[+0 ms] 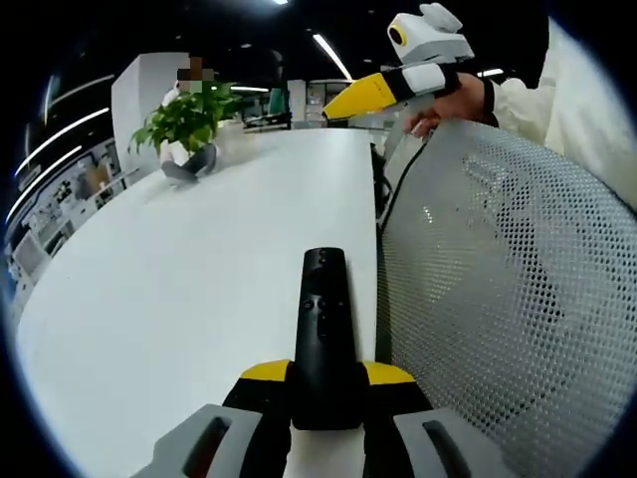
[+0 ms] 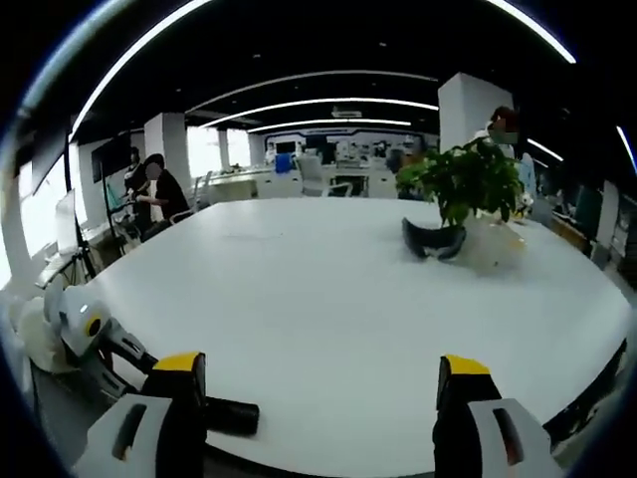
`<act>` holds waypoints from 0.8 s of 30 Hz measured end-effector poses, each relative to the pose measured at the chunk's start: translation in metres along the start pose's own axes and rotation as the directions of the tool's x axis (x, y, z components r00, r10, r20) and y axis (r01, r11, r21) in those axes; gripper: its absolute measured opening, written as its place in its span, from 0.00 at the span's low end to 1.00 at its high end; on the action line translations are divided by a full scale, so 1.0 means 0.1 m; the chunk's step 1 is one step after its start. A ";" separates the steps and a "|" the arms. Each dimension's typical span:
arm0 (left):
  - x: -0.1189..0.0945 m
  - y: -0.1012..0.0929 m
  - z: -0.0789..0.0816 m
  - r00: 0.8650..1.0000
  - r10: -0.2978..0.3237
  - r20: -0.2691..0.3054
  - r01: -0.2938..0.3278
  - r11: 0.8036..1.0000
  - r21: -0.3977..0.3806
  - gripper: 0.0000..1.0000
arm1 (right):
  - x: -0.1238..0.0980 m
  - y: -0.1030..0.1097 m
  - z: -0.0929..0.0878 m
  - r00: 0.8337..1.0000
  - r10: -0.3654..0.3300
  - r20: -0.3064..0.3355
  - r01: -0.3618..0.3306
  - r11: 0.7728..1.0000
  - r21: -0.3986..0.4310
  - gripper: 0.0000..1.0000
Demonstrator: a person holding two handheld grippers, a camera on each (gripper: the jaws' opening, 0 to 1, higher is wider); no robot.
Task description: Press the specified remote control buttons in sequence, fully releasing each button before pressing the next.
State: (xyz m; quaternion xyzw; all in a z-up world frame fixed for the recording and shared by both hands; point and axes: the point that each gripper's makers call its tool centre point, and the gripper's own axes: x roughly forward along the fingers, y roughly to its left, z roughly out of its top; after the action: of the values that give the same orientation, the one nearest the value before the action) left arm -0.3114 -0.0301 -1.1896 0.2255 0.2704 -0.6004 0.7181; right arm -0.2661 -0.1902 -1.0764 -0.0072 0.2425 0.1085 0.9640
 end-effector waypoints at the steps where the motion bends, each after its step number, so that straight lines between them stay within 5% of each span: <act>1: 0.00 0.00 0.00 1.000 0.000 0.000 0.000 1.000 0.000 0.25 | 0.01 0.01 0.00 1.000 0.002 0.003 -0.002 1.000 0.006 0.99; 9: 0.01 0.00 0.00 1.000 -0.003 0.004 0.003 1.000 0.002 0.25 | 0.09 0.06 -0.02 1.000 -0.022 0.016 0.023 0.999 -0.037 0.97; 24: 0.01 0.01 0.01 0.999 -0.029 -0.018 0.029 0.999 0.026 0.25 | 0.17 0.05 -0.23 0.996 -0.032 -0.083 0.022 0.993 -0.116 0.86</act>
State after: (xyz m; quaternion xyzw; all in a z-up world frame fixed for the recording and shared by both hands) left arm -0.3104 -0.0311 -1.1898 0.2363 0.2721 -0.6122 0.7038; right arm -0.2634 -0.1833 -1.1049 -0.0707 0.2763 0.1091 0.9522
